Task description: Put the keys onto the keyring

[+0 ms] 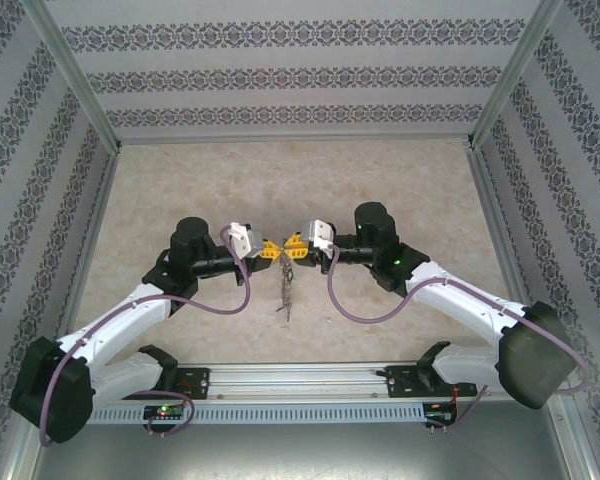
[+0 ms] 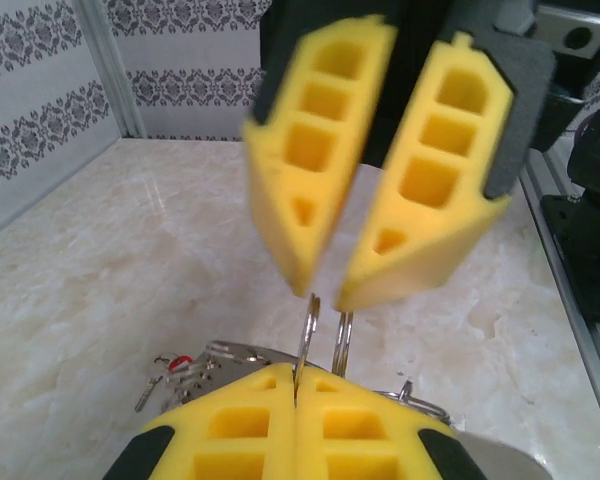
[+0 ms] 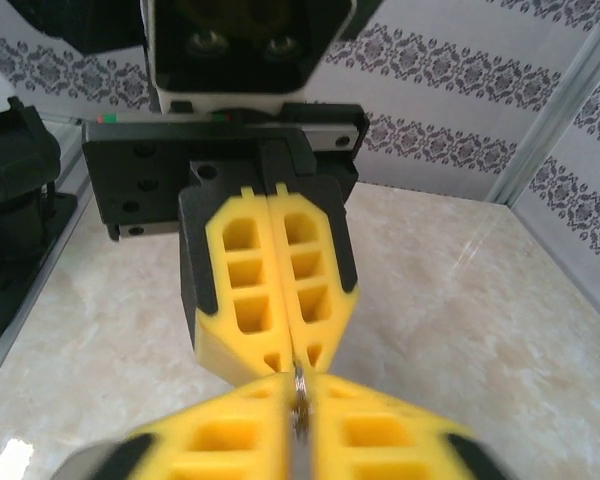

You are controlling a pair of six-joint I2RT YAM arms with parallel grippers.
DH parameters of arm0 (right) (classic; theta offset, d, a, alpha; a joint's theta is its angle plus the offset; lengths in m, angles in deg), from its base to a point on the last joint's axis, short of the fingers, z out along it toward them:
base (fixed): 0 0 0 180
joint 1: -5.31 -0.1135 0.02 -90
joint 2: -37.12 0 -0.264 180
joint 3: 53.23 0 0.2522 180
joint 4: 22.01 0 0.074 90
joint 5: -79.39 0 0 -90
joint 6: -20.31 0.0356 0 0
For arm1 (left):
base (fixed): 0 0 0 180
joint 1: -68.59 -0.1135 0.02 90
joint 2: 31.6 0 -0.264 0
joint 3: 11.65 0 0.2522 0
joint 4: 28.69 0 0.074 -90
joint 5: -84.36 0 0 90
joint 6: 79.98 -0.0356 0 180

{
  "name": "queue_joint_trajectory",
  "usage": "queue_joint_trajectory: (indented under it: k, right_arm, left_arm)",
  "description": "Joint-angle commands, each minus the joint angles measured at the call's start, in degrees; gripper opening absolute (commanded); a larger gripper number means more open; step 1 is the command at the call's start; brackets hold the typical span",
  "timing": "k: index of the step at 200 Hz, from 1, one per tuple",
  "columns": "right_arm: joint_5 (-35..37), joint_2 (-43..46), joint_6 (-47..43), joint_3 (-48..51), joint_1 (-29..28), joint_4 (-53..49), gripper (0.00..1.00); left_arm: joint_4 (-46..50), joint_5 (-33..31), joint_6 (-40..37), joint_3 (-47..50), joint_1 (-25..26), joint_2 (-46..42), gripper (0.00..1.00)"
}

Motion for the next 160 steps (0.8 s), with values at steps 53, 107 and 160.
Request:
queue_joint_trajectory:
  k: [53, 107, 160]
  right_arm:
    - [0.49, 0.81, -12.17, -8.92, -1.01, -25.06, 0.36]
    - [3.18, -2.49, -19.03, -14.65, -4.59, -35.83, 0.33]
    - [9.07, -3.47, -18.06, -14.03, -6.05, -32.96, 0.26]
  left_arm:
    - [17.15, -0.21, -17.6, -6.47, 2.33, -4.78, 0.0]
    - [16.11, -1.13, -16.46, -6.36, 3.51, -4.38, 0.0]
    - [13.75, -1.65, -14.65, -5.26, 4.5, -4.93, 0.0]
